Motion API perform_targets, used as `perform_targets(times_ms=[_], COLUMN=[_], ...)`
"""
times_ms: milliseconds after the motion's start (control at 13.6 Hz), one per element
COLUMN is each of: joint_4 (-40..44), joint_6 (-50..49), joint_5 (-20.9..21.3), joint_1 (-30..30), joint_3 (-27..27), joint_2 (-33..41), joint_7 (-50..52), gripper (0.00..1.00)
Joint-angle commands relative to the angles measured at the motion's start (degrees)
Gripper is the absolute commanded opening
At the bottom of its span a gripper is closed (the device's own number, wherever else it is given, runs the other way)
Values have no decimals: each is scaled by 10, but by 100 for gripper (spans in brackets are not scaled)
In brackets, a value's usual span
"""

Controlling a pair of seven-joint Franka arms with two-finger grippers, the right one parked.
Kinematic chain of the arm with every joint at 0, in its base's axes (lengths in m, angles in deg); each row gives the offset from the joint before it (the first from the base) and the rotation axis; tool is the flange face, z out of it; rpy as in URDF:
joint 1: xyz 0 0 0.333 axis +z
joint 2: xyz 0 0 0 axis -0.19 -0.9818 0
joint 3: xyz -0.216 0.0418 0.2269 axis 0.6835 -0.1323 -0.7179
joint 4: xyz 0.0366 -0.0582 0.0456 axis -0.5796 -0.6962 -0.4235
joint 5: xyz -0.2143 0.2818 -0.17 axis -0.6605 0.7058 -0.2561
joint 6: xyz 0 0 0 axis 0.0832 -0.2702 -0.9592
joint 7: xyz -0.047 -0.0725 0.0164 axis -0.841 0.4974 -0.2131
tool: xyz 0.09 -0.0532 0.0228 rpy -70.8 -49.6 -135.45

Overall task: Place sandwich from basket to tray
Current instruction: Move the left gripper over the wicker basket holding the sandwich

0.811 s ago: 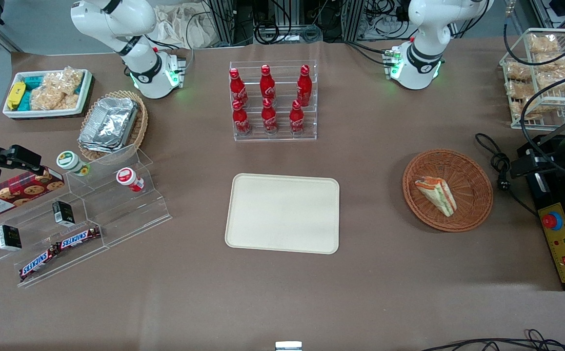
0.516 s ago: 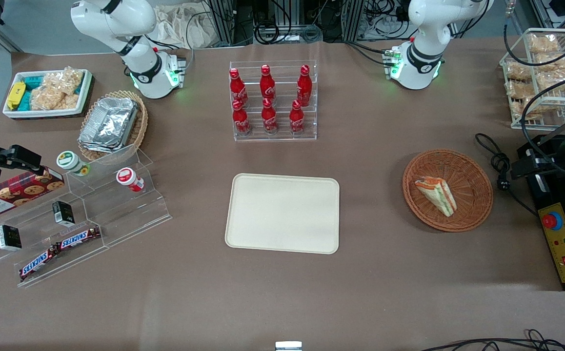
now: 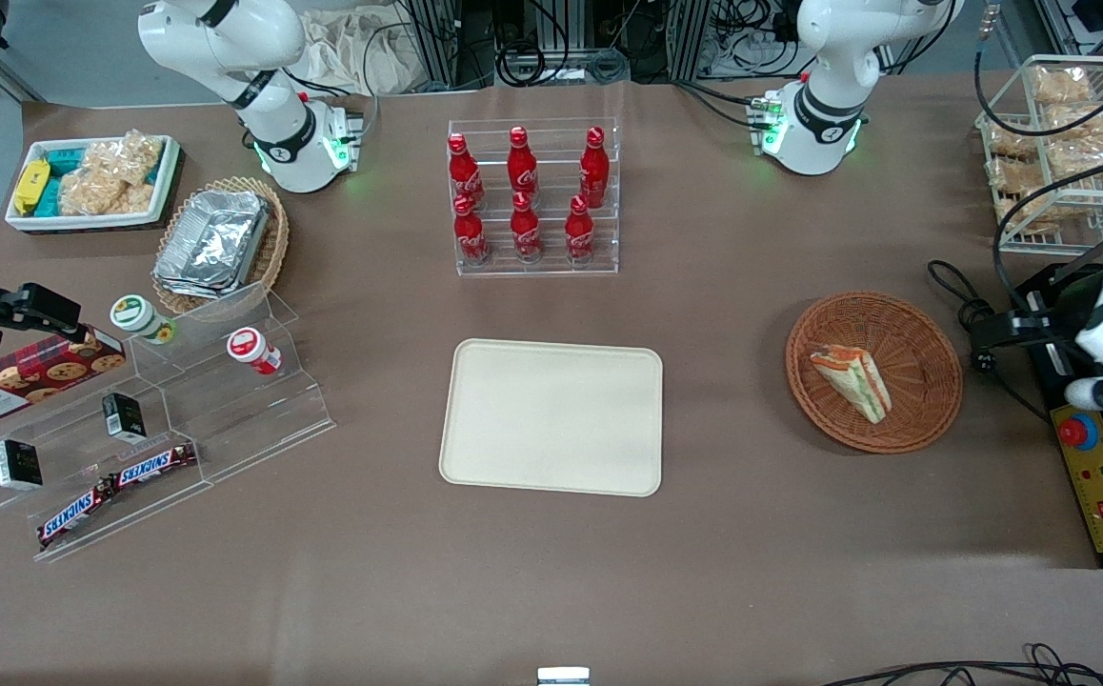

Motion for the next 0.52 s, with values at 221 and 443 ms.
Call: perform_targets(times_ms=[221,443], joint_4=[-179,-238], joint_6=[136,204], joint_5=[-6,-7], joint_1=[-1,0], joint_3=[4,15], joint_2=[35,29], joint_7=[78,155], gripper=[99,99])
